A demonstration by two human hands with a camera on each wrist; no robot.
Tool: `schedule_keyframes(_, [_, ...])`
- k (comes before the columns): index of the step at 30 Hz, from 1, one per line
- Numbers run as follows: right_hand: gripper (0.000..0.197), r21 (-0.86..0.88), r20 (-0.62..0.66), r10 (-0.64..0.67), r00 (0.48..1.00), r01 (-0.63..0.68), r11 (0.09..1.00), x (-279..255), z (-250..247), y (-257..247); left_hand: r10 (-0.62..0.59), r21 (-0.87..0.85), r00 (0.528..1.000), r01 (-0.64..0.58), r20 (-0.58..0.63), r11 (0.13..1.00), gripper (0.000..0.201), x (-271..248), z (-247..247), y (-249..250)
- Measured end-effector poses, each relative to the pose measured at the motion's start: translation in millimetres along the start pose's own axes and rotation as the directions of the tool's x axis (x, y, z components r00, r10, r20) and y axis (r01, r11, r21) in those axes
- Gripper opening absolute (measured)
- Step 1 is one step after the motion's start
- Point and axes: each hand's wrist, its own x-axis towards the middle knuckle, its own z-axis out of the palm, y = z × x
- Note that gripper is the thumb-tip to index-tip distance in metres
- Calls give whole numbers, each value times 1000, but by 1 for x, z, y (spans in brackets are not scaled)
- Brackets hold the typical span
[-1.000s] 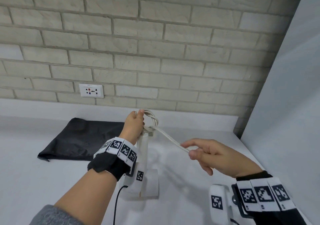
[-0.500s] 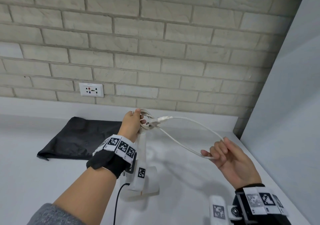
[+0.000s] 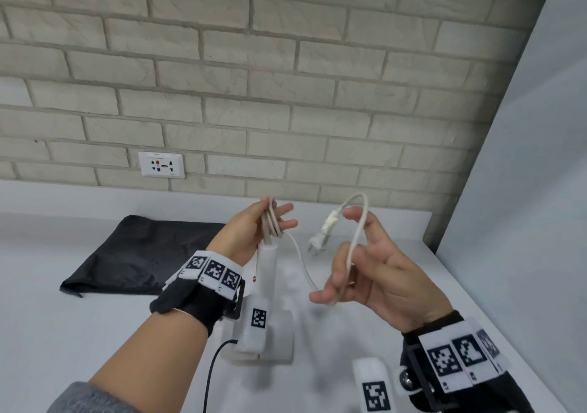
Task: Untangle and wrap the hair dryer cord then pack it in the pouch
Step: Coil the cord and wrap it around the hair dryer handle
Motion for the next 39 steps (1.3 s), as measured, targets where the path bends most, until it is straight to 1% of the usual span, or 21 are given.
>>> schedule_keyframes(2, [24, -88, -64, 18, 998, -23, 996, 13, 14, -11, 57, 214, 998, -56, 2, 975, 37, -6, 7, -2])
schedule_keyframes(4, [22, -160, -132, -7, 991, -14, 987, 28, 22, -23, 66, 403, 997, -78, 44, 912, 63, -14, 12, -3])
schedule_keyframes(6, [17, -265, -195, -70, 978, 17, 964, 46, 24, -36, 63, 512, 990, -119, 125, 851, 86, -20, 16, -4])
schedule_keyframes(7, [13, -315, -227, -108, 968, 32, 948, 55, 22, -43, 62, 523, 986, -137, 157, 841, 88, -23, 18, -5])
schedule_keyframes(9, [10, -380, -307, -175, 936, 48, 924, 73, 19, -53, 67, 546, 972, -182, 223, 818, 73, -27, 20, -7])
schedule_keyframes(11, [14, -388, -393, -212, 895, 47, 920, 92, 14, -60, 56, 498, 955, -201, 291, 843, 35, -31, 20, -9])
schedule_keyframes(12, [15, -366, -429, -219, 876, 54, 929, 100, 12, -62, 50, 453, 949, -195, 312, 870, 31, -33, 19, -9])
schedule_keyframes(15, [15, -263, -522, -227, 822, 98, 960, 122, 3, -67, 89, 365, 934, -222, 346, 904, 24, -38, 19, -3])
schedule_keyframes(16, [15, -232, -547, -232, 804, 121, 965, 127, -1, -70, 86, 357, 925, -227, 371, 906, 41, -41, 19, 0])
schedule_keyframes(18, [15, -176, -589, -243, 770, 172, 969, 135, -8, -74, 5, 301, 921, -132, 389, 944, 76, -42, 19, 6])
schedule_keyframes(20, [13, -137, -619, -250, 745, 211, 968, 141, -15, -77, -33, 265, 910, -85, 414, 960, 86, -42, 17, 11])
schedule_keyframes(21, [11, -127, -631, -256, 732, 228, 965, 143, -19, -77, -21, 274, 909, -103, 416, 956, 80, -42, 18, 13])
schedule_keyframes(24, [5, -109, -687, -249, 683, 241, 964, 147, -34, -73, 40, 266, 926, -148, 375, 952, 42, -45, 18, 15])
schedule_keyframes(27, [5, -88, -778, -148, 610, 128, 988, 143, -57, -56, 60, 151, 934, -120, 352, 981, 25, -48, 19, 13])
schedule_keyframes(28, [4, -72, -797, -90, 597, 55, 996, 139, -65, -47, 65, 121, 934, -114, 351, 986, 22, -48, 18, 12])
schedule_keyframes(31, [17, -4, -831, 97, 548, -181, 984, 125, -81, -17, 60, 127, 930, -113, 363, 985, 19, -47, 18, 10])
schedule_keyframes(34, [20, 109, -799, 297, 523, -360, 927, 108, -85, 7, 33, 103, 932, -75, 361, 992, 26, -45, 16, 11])
schedule_keyframes(36, [25, 18, -776, 370, 510, -568, 823, 99, -83, 13, -25, 67, 941, 2, 338, 998, 37, -44, 18, 13])
schedule_keyframes(37, [29, -103, -774, 349, 528, -649, 753, 96, -80, 13, -47, 64, 943, 28, 328, 998, 40, -43, 19, 13])
schedule_keyframes(38, [28, -245, -765, 267, 586, -648, 721, 96, -76, 13, -50, 69, 945, 29, 323, 997, 40, -42, 20, 13])
schedule_keyframes(39, [20, -390, -715, 135, 686, -552, 737, 97, -71, 11, -36, 86, 946, 9, 322, 996, 37, -42, 21, 13])
